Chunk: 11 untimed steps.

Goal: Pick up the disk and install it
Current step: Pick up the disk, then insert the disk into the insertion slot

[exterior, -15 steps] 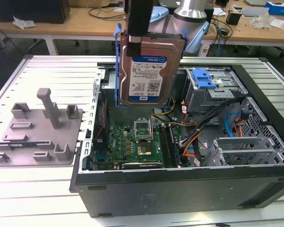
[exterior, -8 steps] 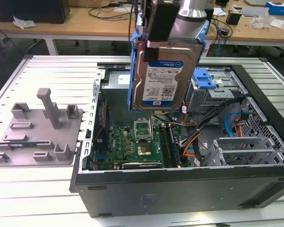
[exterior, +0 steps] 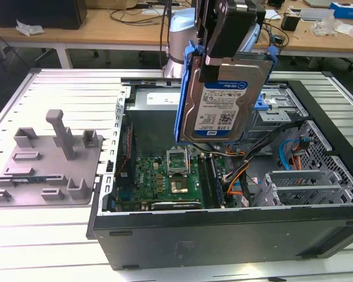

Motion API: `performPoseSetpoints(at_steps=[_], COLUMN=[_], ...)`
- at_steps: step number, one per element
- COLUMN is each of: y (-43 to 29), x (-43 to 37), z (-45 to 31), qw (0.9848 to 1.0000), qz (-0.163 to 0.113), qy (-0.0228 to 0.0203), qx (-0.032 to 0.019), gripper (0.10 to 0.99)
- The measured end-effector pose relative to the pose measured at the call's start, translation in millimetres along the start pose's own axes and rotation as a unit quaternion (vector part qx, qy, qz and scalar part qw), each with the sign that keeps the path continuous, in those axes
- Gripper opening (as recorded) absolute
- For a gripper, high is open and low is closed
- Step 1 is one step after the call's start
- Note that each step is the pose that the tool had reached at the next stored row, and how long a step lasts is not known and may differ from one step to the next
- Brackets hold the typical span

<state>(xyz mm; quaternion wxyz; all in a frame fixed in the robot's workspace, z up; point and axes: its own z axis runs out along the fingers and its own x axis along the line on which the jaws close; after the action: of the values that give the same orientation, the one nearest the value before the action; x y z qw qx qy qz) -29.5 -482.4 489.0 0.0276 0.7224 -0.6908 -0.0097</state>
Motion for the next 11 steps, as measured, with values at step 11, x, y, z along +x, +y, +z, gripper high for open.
performPoseSetpoints(at_steps=[11], y=[0.0], x=[0.1], z=[0.0], qw=[1.0000], qz=[0.000], qy=[0.0001], qx=[0.0000], gripper=[0.365])
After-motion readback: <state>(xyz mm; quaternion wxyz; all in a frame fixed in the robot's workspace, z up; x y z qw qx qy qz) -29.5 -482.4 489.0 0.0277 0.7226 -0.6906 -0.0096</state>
